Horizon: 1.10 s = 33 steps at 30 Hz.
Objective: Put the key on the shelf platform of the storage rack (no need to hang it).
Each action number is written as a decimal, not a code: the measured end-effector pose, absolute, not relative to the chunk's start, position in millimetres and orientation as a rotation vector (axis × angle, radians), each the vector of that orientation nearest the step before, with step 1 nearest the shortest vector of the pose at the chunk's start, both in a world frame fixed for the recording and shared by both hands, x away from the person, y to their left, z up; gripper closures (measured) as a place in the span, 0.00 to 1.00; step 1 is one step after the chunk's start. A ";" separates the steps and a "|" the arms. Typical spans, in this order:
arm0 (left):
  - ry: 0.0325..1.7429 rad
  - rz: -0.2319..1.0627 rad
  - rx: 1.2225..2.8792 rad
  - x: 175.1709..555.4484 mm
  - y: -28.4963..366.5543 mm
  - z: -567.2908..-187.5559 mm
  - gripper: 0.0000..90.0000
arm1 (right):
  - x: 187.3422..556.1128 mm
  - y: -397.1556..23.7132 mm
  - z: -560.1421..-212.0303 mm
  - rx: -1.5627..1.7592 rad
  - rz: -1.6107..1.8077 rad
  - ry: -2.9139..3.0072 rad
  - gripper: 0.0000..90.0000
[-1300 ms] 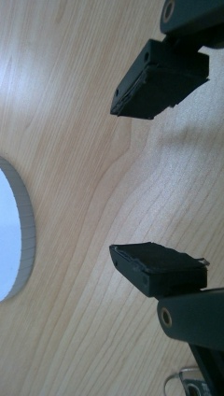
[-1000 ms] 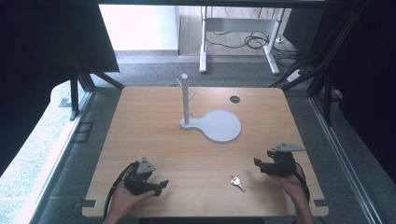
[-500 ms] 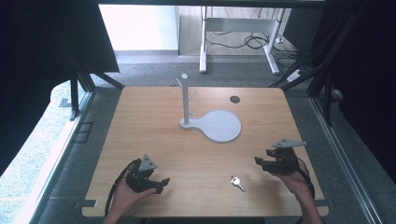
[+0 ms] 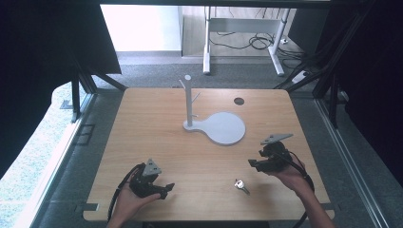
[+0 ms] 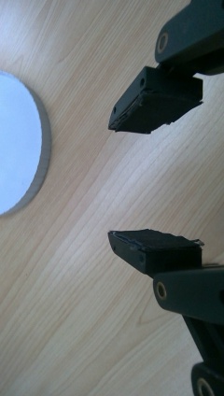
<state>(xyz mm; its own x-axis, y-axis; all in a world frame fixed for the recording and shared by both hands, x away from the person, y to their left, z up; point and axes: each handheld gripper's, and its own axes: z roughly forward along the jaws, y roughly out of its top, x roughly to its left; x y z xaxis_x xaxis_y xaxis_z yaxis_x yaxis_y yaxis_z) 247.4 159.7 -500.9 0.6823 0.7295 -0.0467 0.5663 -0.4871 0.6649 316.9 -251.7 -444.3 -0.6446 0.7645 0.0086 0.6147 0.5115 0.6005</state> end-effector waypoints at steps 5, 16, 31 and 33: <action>0.999 0.322 2.220 245.3 160.6 -500.0 0.23 | 314.6 -241.6 -442.8 1.145 0.817 2.539 0.45; 0.989 0.311 2.251 245.0 157.0 -503.4 0.23 | 314.9 -225.3 -442.3 1.096 0.721 2.618 0.50; 0.981 0.317 2.250 243.7 156.7 -502.5 0.24 | 316.3 -211.4 -443.3 1.069 0.683 2.702 0.61; 0.981 0.319 2.249 243.6 156.7 -502.4 0.24 | 316.0 -208.5 -445.4 1.057 0.670 2.721 0.63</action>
<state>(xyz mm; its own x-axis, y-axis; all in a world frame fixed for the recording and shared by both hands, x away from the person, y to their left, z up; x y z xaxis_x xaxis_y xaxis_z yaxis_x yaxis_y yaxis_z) 243.6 156.7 -502.4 0.6896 0.7233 -0.0362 0.5639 -0.5049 0.6536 316.0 -208.5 -445.4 -0.7415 0.6706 0.0237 0.6050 0.6528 0.4559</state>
